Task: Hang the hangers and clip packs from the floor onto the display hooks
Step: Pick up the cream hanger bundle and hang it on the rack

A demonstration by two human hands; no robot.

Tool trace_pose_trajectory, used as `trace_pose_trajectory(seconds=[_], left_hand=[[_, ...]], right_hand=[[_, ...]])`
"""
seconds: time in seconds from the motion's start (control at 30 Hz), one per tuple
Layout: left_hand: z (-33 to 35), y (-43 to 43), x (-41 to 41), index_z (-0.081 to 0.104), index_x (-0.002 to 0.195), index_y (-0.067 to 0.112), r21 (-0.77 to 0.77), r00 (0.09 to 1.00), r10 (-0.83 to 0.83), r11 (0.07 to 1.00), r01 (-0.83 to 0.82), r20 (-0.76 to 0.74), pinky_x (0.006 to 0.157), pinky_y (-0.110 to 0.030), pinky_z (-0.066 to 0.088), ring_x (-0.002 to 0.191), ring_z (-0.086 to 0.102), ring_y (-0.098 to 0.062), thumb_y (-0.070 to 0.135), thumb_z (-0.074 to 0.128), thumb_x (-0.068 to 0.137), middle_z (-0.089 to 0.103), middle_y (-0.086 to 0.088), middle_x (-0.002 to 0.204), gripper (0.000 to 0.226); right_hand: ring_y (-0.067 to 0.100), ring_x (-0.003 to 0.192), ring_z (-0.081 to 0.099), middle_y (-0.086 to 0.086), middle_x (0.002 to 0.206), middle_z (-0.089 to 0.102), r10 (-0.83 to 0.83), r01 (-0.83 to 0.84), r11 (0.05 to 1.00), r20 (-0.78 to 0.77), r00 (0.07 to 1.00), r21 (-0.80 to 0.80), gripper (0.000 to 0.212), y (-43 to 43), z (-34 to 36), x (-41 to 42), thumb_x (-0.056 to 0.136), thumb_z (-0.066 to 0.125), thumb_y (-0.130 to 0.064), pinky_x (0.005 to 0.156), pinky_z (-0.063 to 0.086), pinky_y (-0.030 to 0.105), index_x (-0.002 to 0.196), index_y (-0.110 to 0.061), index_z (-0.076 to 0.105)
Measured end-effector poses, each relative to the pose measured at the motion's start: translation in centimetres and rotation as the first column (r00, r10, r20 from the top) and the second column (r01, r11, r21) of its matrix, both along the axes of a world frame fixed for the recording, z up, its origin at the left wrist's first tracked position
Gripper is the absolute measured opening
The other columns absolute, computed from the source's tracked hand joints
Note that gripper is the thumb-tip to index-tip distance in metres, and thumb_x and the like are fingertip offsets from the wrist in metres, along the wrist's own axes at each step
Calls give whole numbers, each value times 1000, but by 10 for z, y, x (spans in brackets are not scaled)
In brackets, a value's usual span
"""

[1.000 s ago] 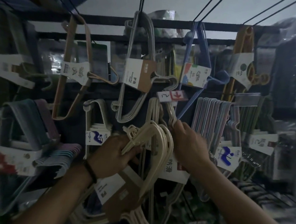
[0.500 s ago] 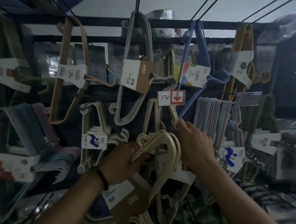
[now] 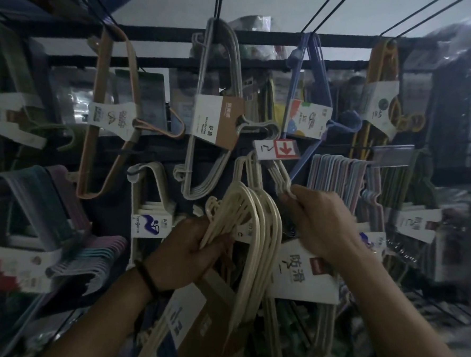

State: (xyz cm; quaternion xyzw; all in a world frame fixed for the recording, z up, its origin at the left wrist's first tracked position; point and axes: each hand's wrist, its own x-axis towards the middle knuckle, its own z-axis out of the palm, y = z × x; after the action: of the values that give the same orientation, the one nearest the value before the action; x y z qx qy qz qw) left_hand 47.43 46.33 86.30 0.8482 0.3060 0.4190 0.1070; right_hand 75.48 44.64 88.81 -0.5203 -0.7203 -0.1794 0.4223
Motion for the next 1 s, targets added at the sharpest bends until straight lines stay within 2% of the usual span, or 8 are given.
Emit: trace_pose_trajectory(seconds=[0.2, 0.3, 0.4, 0.47, 0.57, 0.73, 0.9, 1.0], left_hand=[[1, -2, 7, 76, 105, 27, -1, 993, -12, 1000, 12, -121, 75, -42, 57, 82, 72, -12, 48, 59, 103, 75, 8, 92, 27], [1, -2, 14, 65, 87, 49, 7, 990, 11, 1000, -10, -140, 74, -13, 49, 80, 66, 9, 30, 65, 103, 67, 37, 89, 25], [0, 3, 12, 65, 78, 41, 26, 983, 50, 999, -46, -177, 69, -3, 41, 77, 62, 12, 25, 65, 103, 62, 42, 86, 30], [0, 5, 10, 71, 75, 22, 9, 984, 69, 998, -69, -166, 67, -4, 39, 72, 61, 10, 24, 64, 104, 62, 35, 79, 29], [0, 9, 8, 68, 77, 29, -23, 987, 95, 995, -99, -129, 66, -12, 44, 66, 64, 2, 29, 63, 104, 65, 23, 72, 28], [1, 6, 2, 69, 129, 15, -205, 995, 99, 973, -104, -34, 73, -46, 64, 66, 78, -15, 28, 59, 106, 77, -10, 111, 28], [2, 2, -3, 69, 126, 21, -292, 977, 205, 940, -178, 63, 70, -52, 65, 67, 78, -23, 25, 50, 110, 79, 2, 101, 25], [2, 3, -7, 70, 119, 19, -309, 958, 254, 929, -204, 133, 70, -50, 65, 64, 77, -25, 27, 50, 110, 78, -1, 88, 24]], right_hand=[[17, 47, 42, -9, 68, 46, -189, 198, 952, -60, 980, 233, 33, 22, -40, -13, 108, 42, -45, 46, 30, 26, 83, -23, 48], [22, 61, 58, -7, 77, 56, -277, 275, 960, 35, 960, 53, 28, 34, -35, -17, 106, 45, -48, 55, 50, 37, 89, -26, 47], [26, 69, 66, -4, 83, 64, -272, 272, 962, 45, 961, 12, 32, 43, -27, -21, 106, 43, -52, 62, 56, 40, 96, -25, 57], [27, 66, 66, -1, 80, 65, -194, 195, 981, -41, 980, 16, 38, 47, -20, -27, 107, 41, -52, 61, 58, 42, 90, -23, 58], [30, 75, 68, 2, 88, 67, -185, 181, 978, -29, 982, -98, 31, 58, -12, -38, 107, 46, -47, 67, 59, 45, 92, -21, 56], [32, 90, 70, 7, 100, 68, -226, 232, 921, 56, 973, -313, 14, 85, -4, -52, 103, 54, -29, 74, 57, 45, 106, -16, 60], [34, 107, 67, 12, 117, 68, -286, 285, 855, 64, 956, -434, 23, 107, 8, -61, 107, 48, -25, 76, 51, 43, 122, -10, 59], [32, 107, 67, 10, 119, 68, -301, 363, 802, 203, 932, -474, 28, 109, 13, -63, 109, 44, -30, 72, 52, 44, 124, -14, 62]])
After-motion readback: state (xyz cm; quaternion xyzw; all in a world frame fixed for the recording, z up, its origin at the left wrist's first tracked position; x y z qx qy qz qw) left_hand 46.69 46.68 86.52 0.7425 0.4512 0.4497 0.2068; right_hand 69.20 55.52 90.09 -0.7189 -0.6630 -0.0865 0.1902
